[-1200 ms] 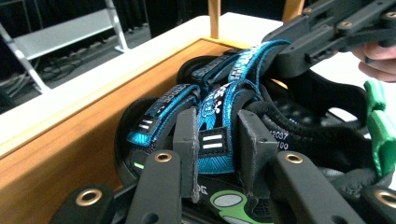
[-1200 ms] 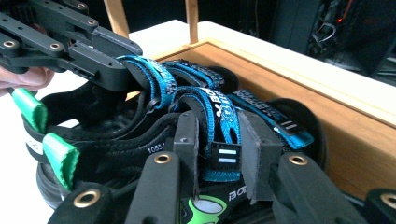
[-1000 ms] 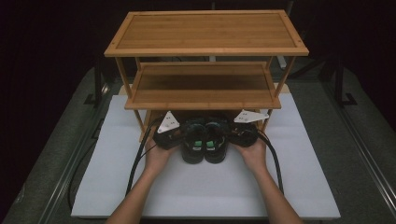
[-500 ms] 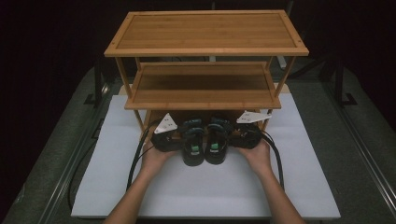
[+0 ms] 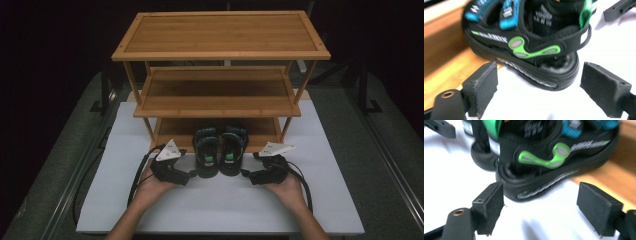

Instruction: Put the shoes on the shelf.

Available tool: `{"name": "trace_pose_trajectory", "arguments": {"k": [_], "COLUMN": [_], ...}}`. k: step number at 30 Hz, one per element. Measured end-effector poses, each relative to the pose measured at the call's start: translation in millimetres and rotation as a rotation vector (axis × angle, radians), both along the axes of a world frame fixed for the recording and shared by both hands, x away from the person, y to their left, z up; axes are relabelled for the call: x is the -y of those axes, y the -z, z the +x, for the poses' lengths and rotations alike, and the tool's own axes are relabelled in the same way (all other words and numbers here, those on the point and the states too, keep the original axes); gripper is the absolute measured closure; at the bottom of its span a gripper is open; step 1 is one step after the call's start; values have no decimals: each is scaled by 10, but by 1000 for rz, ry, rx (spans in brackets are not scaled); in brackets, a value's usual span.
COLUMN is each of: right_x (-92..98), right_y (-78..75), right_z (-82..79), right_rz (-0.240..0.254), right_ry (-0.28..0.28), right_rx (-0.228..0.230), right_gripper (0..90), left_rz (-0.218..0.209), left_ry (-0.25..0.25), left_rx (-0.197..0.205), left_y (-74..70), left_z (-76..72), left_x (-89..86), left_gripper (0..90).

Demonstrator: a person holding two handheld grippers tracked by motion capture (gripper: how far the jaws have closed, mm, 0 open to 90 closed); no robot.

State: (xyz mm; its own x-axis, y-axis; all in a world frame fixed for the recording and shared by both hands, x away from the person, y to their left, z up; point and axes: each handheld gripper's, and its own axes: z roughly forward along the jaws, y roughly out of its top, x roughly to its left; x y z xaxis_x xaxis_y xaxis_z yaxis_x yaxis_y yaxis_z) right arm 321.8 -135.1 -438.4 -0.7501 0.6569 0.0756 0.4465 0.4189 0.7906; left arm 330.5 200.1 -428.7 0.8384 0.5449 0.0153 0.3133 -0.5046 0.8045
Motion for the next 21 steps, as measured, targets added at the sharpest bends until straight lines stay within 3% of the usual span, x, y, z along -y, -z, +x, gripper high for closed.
{"name": "trace_pose_trajectory", "arguments": {"k": [2, 4, 6, 14, 21], "right_x": [-74, -157, -209, -346, -341], "right_y": [74, 113, 129, 155, 171], "right_z": [25, 29, 37, 69, 91], "right_rz": [6, -39, -53, -90, -78], "right_ry": [-26, -30, -17, -14, -18], "right_rx": [-33, -26, -18, 19, 31], "right_gripper": [180, 165, 152, 129, 127], "left_rz": [26, 66, 82, 127, 121], "left_ry": [12, 29, 34, 28, 36], "left_rx": [-13, -24, -24, 17, 19], "left_y": [54, 104, 141, 227, 237], "left_z": [13, 23, 28, 33, 66], "left_x": [46, 89, 128, 282, 276], "left_gripper": [128, 107, 88, 82, 83]}}
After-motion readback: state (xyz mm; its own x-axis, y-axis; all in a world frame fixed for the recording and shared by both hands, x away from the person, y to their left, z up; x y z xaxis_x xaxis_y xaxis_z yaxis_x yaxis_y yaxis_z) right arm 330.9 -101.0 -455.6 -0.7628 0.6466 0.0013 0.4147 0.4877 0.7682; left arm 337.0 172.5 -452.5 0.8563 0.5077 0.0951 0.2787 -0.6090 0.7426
